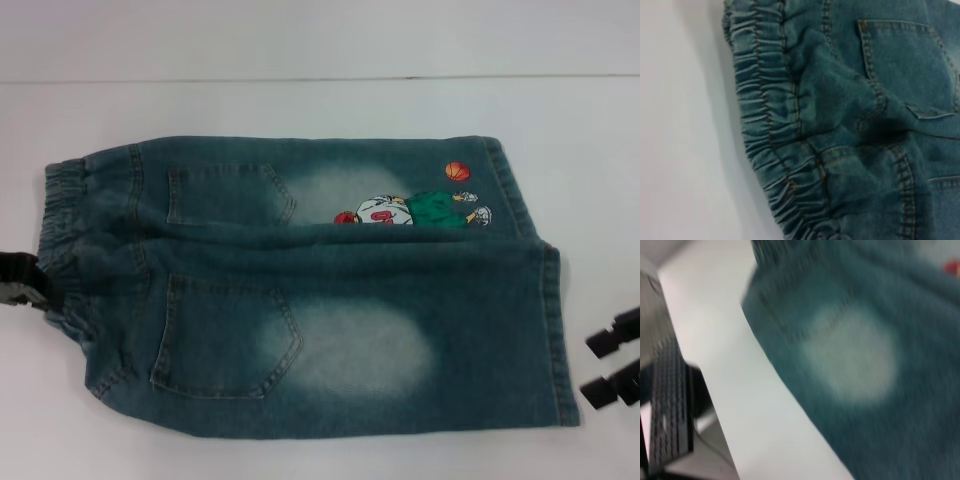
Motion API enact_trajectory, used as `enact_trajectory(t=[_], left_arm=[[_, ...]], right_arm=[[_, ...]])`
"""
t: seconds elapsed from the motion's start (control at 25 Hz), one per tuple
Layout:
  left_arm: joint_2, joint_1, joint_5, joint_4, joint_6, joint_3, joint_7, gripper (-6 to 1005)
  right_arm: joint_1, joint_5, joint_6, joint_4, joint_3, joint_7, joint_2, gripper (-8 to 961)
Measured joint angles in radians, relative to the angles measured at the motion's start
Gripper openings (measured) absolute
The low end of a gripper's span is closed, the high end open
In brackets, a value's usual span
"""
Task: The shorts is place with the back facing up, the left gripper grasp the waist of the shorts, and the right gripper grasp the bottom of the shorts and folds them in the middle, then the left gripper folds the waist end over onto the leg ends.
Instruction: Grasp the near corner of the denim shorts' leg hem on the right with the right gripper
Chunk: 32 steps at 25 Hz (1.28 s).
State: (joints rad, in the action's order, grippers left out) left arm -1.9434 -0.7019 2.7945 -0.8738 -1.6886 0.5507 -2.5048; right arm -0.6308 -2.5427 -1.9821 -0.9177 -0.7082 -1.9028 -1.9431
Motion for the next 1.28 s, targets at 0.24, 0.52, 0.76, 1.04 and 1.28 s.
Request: enact_trajectory(t=[0.24, 0.52, 0.76, 1.04, 1.28], left_arm=[[0.001, -0.010, -0.001, 0.000, -0.003, 0.000, 0.001, 38], [0.000, -0.015, -0.001, 0.005, -0.003, 0.000, 0.003, 38], [0.004, -0.017, -0.001, 0.005, -0.003, -0.001, 0.003, 38], [0.005, -0.019, -0.001, 0.005, -0.003, 0.000, 0.003, 39], [0.004, -0.019, -0.001, 0.004, -0.003, 0.000, 0.003, 39]], right_arm=[[-0.033, -0.121, 0.002, 0.014, -0.028, -0.005, -0.012, 939], [-0.056, -0.177, 0.045, 0.089, -0.096, -0.005, -0.019, 931], [-0.072, -0.198, 0.062, 0.118, -0.123, -0.010, -0.026, 924], [-0.083, -0.201, 0.081, 0.143, -0.167, -0.028, -0.031, 916], [-0.094, -0.203, 0.106, 0.165, -0.183, -0.038, -0.041, 909]])
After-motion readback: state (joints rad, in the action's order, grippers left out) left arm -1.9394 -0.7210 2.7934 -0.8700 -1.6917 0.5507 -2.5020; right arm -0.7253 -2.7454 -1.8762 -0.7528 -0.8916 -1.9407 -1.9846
